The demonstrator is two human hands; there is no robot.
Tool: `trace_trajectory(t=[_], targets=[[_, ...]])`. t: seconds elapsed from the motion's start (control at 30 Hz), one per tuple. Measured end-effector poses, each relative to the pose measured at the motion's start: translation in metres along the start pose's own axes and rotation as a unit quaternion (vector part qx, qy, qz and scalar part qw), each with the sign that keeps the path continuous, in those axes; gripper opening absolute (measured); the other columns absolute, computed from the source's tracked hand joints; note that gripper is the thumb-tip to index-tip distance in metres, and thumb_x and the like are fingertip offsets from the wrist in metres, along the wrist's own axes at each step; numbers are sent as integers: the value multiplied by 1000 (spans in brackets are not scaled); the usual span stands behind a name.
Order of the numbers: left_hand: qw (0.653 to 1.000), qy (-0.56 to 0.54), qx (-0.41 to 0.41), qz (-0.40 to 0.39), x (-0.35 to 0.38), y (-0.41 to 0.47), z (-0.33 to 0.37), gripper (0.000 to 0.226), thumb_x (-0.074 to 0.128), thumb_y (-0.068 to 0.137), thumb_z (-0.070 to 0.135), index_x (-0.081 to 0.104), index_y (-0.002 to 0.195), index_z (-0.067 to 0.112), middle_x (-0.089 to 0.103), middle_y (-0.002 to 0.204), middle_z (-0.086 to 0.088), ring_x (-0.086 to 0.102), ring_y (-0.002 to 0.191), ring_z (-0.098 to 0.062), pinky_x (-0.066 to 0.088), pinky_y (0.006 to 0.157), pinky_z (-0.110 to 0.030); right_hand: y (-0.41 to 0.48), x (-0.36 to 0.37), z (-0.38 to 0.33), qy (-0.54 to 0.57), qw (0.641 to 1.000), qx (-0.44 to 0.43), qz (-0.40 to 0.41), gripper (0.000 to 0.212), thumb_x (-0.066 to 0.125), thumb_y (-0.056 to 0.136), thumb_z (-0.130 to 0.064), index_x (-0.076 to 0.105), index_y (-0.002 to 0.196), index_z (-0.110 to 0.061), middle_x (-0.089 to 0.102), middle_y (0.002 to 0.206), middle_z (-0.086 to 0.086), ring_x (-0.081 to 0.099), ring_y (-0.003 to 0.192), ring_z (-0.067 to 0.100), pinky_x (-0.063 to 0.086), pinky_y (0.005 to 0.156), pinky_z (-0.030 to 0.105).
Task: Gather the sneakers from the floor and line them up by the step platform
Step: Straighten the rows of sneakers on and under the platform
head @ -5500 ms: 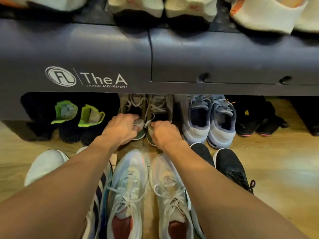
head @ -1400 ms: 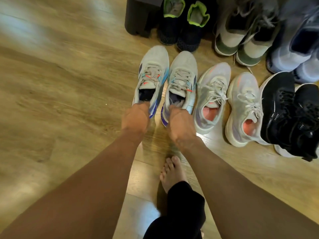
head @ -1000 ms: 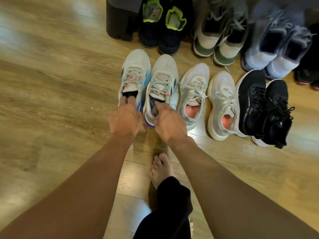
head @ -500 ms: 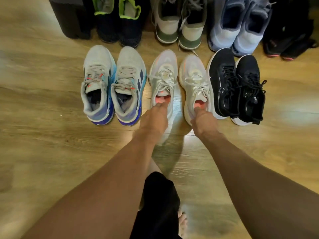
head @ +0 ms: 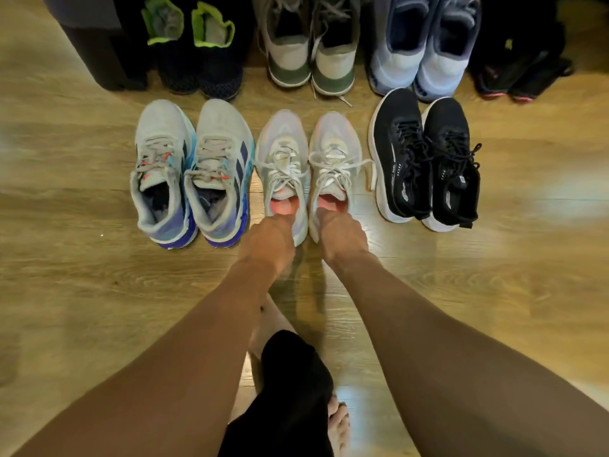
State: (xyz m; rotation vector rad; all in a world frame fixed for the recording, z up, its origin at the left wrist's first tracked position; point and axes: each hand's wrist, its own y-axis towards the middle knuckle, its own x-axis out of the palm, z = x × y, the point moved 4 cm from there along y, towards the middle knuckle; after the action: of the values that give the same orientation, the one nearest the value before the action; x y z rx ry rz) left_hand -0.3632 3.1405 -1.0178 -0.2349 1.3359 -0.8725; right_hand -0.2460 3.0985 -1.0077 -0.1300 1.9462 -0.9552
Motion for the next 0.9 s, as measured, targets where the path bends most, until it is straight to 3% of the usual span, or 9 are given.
trace_trajectory(t=[0.1, 0.2, 0.3, 0.47, 0.53, 0.63, 0.7, 0.77, 0.9], targets=[[993, -40, -7, 114, -20, -16, 25, 40, 46, 89, 23, 51, 129, 17, 51, 135, -4, 59, 108, -30, 47, 80, -40, -14, -32, 13, 40, 995, -36, 80, 23, 53, 91, -25, 53, 113, -18, 62, 107, 8, 60, 99, 31, 41, 69, 33], [979, -98, 61, 167, -31, -20, 81, 39, 46, 90, 28, 54, 127, 18, 52, 133, 0, 61, 106, -24, 47, 82, -39, -28, -74, 51, 86, 976, -4, 198, 33, 48, 94, -31, 55, 124, -18, 61, 116, 9, 60, 102, 32, 43, 74, 37], [979, -98, 126, 128, -25, -9, 142, 40, 50, 89, 25, 54, 127, 14, 56, 128, -4, 61, 105, -28, 46, 85, -41, -29, -95, 104, 70, 971, 74, 215, 33, 46, 94, -19, 51, 126, -14, 57, 120, 12, 57, 106, 34, 43, 78, 39], [986, -68, 155, 11, 9, 27, 203, 40, 55, 92, 21, 47, 130, 12, 54, 128, -9, 57, 112, -31, 48, 90, -45, -14, -82, 167, 100, 974, 179, 95, 45, 57, 88, -11, 45, 131, -3, 52, 127, 20, 55, 113, 36, 46, 91, 39], [987, -57, 146, -33, 26, 38, 211, 41, 55, 92, 15, 43, 131, 11, 53, 127, -11, 56, 112, -33, 48, 90, -44, -6, -68, 179, 152, 969, 184, 71, 41, 56, 87, -6, 47, 127, -1, 54, 126, 20, 57, 111, 35, 47, 92, 35], [989, -26, 143, -24, 35, 43, 212, 27, 54, 93, 6, 50, 120, 7, 57, 118, -12, 58, 106, -33, 46, 83, -40, 2, -65, 190, 163, 960, 203, 100, 30, 50, 91, -2, 55, 121, -4, 60, 119, 16, 56, 110, 31, 41, 83, 27], [986, -21, 166, -18, 40, 33, 214, 13, 52, 93, 5, 53, 106, 6, 60, 107, -13, 61, 95, -34, 43, 72, -37, -2, -68, 193, 178, 952, 201, 146, 28, 48, 88, 3, 62, 111, -7, 64, 98, 13, 58, 91, 30, 41, 75, 26], [981, -21, 190, -29, 46, 18, 212, 8, 50, 94, 4, 54, 100, 5, 59, 102, -13, 62, 90, -33, 45, 70, -37, -8, -68, 189, 201, 947, 184, 170, 31, 45, 85, 5, 65, 103, -10, 58, 80, 6, 55, 78, 27, 41, 69, 25], [983, -10, 180, -40, 51, 13, 203, 15, 50, 94, 2, 57, 107, 6, 57, 102, -10, 62, 90, -32, 42, 70, -34, -10, -56, 183, 216, 952, 169, 138, 31, 45, 91, 0, 67, 109, -13, 65, 99, 14, 60, 91, 30, 45, 78, 26]])
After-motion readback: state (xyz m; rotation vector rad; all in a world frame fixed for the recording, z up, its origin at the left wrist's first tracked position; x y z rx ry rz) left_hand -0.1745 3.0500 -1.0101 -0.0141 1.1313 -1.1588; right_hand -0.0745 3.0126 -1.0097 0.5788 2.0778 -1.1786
